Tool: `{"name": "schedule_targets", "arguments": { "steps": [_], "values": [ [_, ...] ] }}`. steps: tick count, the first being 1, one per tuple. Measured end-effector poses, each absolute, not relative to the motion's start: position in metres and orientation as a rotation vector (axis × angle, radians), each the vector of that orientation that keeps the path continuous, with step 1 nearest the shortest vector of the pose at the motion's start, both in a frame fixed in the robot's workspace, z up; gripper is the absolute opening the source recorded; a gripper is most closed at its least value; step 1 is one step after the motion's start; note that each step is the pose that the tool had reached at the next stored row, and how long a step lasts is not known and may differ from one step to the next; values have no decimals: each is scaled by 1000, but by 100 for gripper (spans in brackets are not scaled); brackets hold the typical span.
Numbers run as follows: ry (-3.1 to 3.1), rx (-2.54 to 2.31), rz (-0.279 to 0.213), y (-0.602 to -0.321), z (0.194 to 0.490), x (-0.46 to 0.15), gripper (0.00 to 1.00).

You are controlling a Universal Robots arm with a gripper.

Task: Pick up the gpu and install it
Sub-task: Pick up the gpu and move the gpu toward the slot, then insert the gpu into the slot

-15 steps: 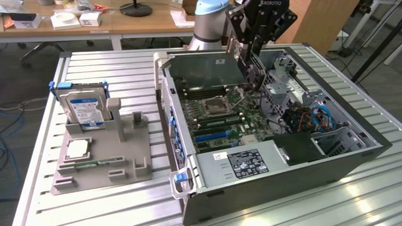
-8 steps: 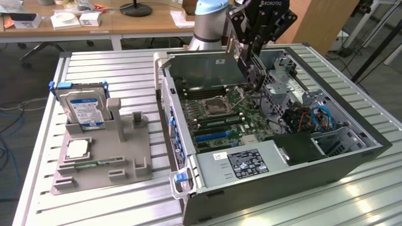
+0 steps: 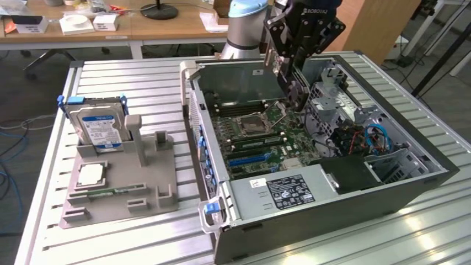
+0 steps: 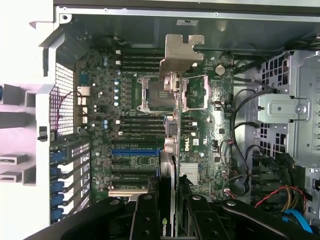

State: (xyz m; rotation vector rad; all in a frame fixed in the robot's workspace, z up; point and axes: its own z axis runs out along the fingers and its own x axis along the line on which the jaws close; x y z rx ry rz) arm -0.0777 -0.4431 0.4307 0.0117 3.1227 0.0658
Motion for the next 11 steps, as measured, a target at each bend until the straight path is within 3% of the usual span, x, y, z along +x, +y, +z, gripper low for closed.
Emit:
{"name": "schedule_targets", "arguments": {
  "steps": [11],
  "values": [
    [3123, 12, 66, -443, 431, -78, 26]
  ]
}}
